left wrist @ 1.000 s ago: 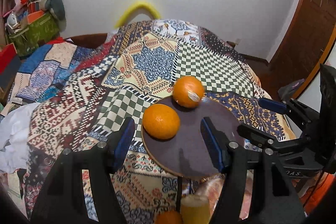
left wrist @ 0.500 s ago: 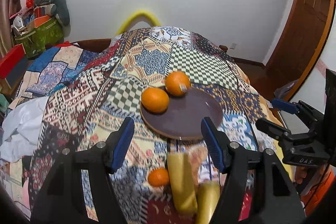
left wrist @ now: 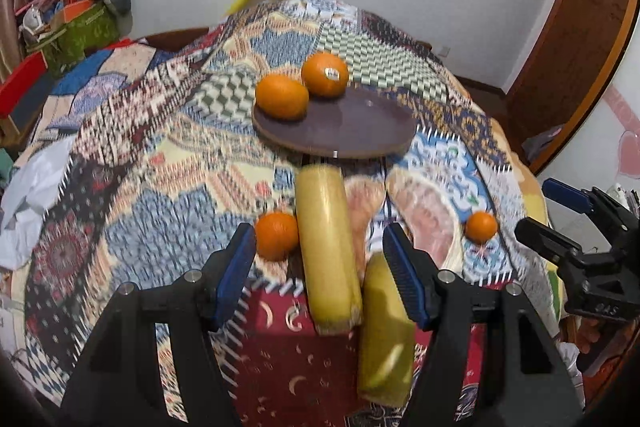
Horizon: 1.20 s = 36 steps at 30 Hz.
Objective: Organize fruits
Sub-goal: 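Grasp a yellow corn cob with the left tool while the right tool approaches a pomelo segment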
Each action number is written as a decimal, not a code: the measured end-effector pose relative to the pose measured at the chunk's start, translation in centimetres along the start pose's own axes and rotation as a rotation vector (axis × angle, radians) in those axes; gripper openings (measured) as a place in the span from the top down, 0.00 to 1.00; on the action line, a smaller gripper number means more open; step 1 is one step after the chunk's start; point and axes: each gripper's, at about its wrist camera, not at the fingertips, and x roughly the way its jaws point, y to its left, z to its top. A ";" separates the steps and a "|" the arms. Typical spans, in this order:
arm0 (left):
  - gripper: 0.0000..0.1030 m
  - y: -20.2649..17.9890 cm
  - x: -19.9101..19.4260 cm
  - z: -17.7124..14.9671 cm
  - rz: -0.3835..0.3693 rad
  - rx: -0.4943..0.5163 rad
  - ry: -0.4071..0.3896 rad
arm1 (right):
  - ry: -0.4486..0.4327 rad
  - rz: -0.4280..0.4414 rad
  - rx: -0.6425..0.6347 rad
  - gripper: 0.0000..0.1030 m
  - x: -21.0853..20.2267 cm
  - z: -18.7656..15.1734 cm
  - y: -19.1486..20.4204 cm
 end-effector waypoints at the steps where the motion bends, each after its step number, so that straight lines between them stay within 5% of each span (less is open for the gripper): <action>1: 0.37 0.0 0.2 -0.4 0.002 -0.002 0.006 | 0.004 0.002 -0.002 0.20 0.0 -0.4 0.2; 5: 0.47 -0.1 0.9 -1.7 0.000 -0.009 0.032 | 0.038 0.029 0.002 0.22 0.6 -2.2 0.9; 11: 0.58 0.0 1.9 -2.6 -0.024 -0.034 0.062 | 0.093 0.079 0.004 0.45 2.3 -3.1 1.7; 27: 0.65 0.2 3.2 -2.5 -0.063 -0.053 0.059 | 0.143 0.087 0.008 0.45 5.9 -2.7 2.8; 36: 0.66 0.4 1.5 -2.3 -0.044 -0.027 0.020 | 0.132 0.124 0.028 0.71 5.0 -3.0 1.9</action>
